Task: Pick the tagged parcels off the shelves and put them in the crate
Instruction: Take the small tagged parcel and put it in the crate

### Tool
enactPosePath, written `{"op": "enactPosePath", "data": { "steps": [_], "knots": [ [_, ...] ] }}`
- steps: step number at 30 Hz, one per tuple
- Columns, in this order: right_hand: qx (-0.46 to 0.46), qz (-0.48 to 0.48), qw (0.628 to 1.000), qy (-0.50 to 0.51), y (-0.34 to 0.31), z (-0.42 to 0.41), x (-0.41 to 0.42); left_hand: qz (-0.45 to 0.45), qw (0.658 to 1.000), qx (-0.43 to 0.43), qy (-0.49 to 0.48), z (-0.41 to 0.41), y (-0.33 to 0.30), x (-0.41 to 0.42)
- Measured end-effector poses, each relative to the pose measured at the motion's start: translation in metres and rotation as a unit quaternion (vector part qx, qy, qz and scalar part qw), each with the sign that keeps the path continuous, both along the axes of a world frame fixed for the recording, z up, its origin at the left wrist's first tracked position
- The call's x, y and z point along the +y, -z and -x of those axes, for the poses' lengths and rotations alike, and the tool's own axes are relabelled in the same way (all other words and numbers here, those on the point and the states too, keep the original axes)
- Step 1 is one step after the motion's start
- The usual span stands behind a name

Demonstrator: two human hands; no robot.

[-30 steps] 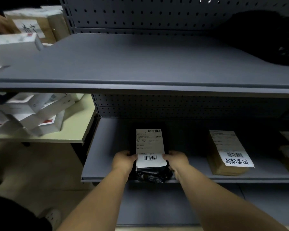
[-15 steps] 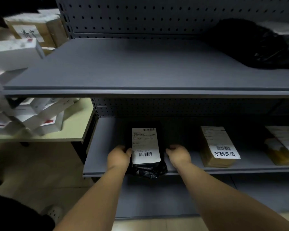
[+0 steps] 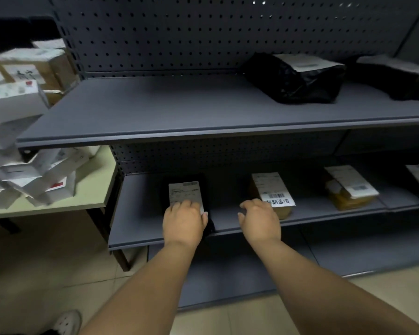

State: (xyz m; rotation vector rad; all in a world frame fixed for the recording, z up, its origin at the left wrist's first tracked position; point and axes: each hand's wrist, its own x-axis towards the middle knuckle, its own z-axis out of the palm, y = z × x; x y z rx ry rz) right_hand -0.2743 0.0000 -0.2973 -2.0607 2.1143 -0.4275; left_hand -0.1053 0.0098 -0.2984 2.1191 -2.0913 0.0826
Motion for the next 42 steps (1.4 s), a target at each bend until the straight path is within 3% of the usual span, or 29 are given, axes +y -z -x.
{"op": "enactPosePath", "data": {
  "steps": [11,22,26,29,33,38,42],
  "knots": [
    [-0.012,-0.012,1.000,0.021,-0.010,0.100,0.004,0.012,1.000,0.012,0.005,0.093,-0.012,0.005],
    [-0.035,-0.020,0.999,-0.029,-0.014,0.209,-0.025,0.017,0.994,0.011,-0.108,0.200,-0.016,0.000],
    [-0.078,-0.034,0.996,-0.028,-0.011,0.231,-0.035,-0.007,0.986,0.051,-0.162,0.221,-0.014,-0.003],
    [-0.110,-0.061,0.992,-0.025,-0.008,0.239,-0.044,-0.038,0.964,0.144,-0.218,0.229,-0.013,-0.009],
    [-0.169,-0.100,0.981,-0.013,0.000,0.236,-0.060,-0.064,0.909,0.295,-0.286,0.228,-0.008,-0.025],
    [-0.244,-0.164,0.955,0.026,0.013,0.221,-0.078,-0.077,0.864,0.384,-0.317,0.214,0.007,-0.051],
    [-0.364,-0.216,0.903,0.073,0.026,0.205,-0.092,-0.063,0.804,0.487,-0.335,0.203,0.026,-0.071]
  ]
}}
